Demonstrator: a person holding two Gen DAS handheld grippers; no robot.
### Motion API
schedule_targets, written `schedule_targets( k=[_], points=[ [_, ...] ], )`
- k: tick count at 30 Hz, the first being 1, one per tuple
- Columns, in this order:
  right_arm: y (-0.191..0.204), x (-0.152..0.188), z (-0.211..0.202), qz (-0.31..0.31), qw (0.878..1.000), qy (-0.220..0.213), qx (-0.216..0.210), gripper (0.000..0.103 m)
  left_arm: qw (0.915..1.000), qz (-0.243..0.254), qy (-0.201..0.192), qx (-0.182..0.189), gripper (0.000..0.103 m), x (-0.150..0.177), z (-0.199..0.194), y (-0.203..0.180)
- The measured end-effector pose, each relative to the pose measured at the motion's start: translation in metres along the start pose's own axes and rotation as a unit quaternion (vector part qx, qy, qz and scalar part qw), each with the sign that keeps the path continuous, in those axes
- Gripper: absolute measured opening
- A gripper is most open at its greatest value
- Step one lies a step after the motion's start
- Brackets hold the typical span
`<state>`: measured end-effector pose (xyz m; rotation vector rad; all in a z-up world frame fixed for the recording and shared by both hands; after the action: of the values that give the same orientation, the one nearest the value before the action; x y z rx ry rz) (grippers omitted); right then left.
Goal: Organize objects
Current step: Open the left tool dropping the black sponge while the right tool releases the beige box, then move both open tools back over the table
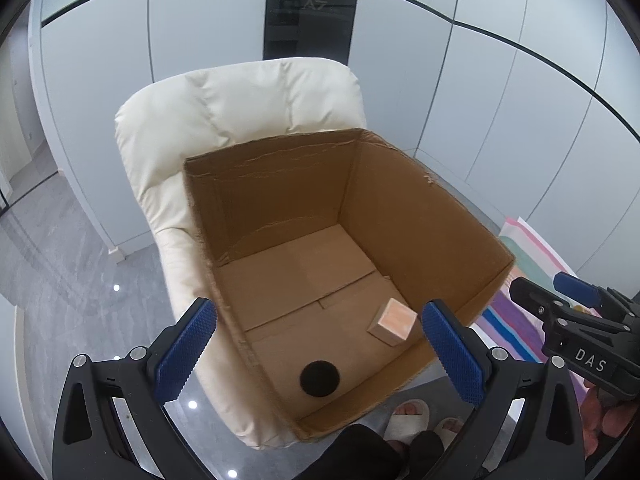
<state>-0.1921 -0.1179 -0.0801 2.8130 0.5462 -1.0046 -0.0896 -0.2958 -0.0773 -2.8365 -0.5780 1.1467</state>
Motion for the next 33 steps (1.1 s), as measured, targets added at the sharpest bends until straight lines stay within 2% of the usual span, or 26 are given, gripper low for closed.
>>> schedule_targets(
  k=[4,11,14,16,25,33],
  points=[
    [-0.019,0.003,-0.003,0.014,1.0,0.0,0.009,0.088,1.0,0.008,0.002,0.001,0.102,-0.001,0.004,-0.014],
    [-0.054,0.013,-0.009,0.03,0.999,0.0,0.033,0.088,0.9996,0.022,0.016,0.007,0.102,0.001,0.015,-0.039],
    [-0.069,0.016,-0.013,0.038,0.998,-0.002,0.044,0.09,0.9991,0.028,0.023,0.023,0.102,0.003,0.019,-0.055],
    [-0.079,0.019,-0.016,0.043,0.998,-0.004,0.051,0.098,0.9984,0.034,0.029,0.035,0.102,0.004,0.022,-0.068],
    [-0.129,0.032,-0.035,0.051,0.995,-0.019,0.084,0.101,0.9952,0.061,0.037,0.068,0.102,0.008,0.03,-0.128],
    [-0.18,0.049,-0.044,0.092,0.99,-0.015,0.109,0.103,0.9914,0.09,0.04,0.086,0.103,0.016,0.032,-0.175]
  ],
)
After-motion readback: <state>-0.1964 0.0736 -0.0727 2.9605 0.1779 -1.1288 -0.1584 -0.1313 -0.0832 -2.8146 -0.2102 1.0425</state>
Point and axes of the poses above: each gripper's, at about its wrist camera, not at the fingertips, and z roughly the way its jaws point, y to its left, x to its underside, the point moved 10 cm from there along z, roughly the way its jaws point, and after that the axes turned 5 degrees about x, right-handed, at the moved point
